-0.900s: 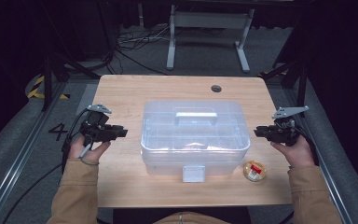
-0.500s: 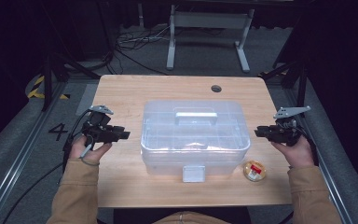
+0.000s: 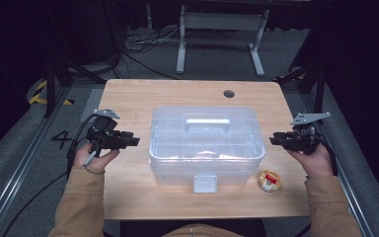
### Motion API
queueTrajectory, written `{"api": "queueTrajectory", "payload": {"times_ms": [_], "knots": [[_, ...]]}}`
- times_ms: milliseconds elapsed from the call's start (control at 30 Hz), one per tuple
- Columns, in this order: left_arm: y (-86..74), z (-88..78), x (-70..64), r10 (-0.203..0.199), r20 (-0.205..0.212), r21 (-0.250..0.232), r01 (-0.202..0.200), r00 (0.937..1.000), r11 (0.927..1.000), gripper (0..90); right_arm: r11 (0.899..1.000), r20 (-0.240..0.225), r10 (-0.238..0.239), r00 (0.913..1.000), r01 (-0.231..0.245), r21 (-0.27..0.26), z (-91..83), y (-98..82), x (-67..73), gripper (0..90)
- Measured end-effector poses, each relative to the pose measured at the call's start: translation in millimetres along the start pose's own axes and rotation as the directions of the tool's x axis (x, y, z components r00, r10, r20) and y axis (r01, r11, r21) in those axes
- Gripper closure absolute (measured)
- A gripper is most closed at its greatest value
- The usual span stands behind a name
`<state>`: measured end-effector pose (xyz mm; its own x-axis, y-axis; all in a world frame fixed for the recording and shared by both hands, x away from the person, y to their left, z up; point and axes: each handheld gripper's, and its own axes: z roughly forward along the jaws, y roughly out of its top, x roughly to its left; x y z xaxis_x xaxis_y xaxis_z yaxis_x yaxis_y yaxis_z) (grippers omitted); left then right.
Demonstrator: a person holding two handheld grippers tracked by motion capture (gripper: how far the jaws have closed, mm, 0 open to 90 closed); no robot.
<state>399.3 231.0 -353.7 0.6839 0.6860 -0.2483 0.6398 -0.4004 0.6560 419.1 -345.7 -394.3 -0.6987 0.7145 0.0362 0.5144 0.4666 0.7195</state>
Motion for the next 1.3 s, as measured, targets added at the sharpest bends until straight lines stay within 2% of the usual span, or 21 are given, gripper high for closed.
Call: {"api": "queueTrajectory", "payload": {"times_ms": [167, 400, 533, 567, 700, 767, 800, 900, 1300], "knots": [[10.4, -3.7, -9.5, 0.039, 0.006, -0.014, -0.039, 0.9992, 0.9991, 57.3, 1.000, -0.001, 0.017, 0.9998, -0.017, 0.004, 1.8, -1.3, 0.7, 65.6], [22.2, -7.3, -19.4, 0.060, 0.032, -0.033, -0.059, 0.9977, 0.9977, 56.0, 1.000, -0.012, 0.022, 0.9997, -0.022, 0.005, 1.4, -2.3, 3.3, 64.3], [32.2, -11.2, -26.9, 0.084, 0.046, -0.052, -0.081, 0.9954, 0.9953, 55.6, 1.000, -0.018, 0.029, 0.9994, -0.029, 0.003, -0.2, -4.4, 3.7, 63.5], [36.0, -12.1, -29.7, 0.098, 0.048, -0.051, -0.096, 0.9940, 0.9941, 55.5, 1.000, -0.019, 0.028, 0.9994, -0.028, 0.002, -0.5, -4.9, 3.6, 63.4], [44.2, -12.4, -37.1, 0.113, 0.061, -0.051, -0.110, 0.9918, 0.9927, 55.0, 1.000, -0.021, 0.030, 0.9993, -0.030, -0.001, -1.5, -6.3, 3.8, 63.1], [53.8, -10.1, -45.9, 0.143, 0.071, -0.046, -0.140, 0.9871, 0.9890, 53.9, 0.999, -0.022, 0.036, 0.9991, -0.036, -0.002, -2.6, -7.8, 4.4, 63.0], [53.8, -10.1, -45.9, 0.143, 0.071, -0.046, -0.140, 0.9871, 0.9890, 52.9, 0.999, -0.022, 0.036, 0.9991, -0.036, -0.002, -2.6, -7.8, 4.4, 63.0], [61.9, -6.7, -52.6, 0.185, 0.074, -0.058, -0.181, 0.9799, 0.9818, 51.6, 0.999, -0.021, 0.039, 0.9990, -0.039, -0.002, -4.5, -9.9, 4.2, 62.7], [85.0, 9.2, -73.8, 0.238, 0.100, -0.029, -0.236, 0.9661, 0.9713, 49.0, 0.999, -0.027, 0.038, 0.9989, -0.038, 0.003, -3.3, -11.4, 4.5, 61.7]]}}
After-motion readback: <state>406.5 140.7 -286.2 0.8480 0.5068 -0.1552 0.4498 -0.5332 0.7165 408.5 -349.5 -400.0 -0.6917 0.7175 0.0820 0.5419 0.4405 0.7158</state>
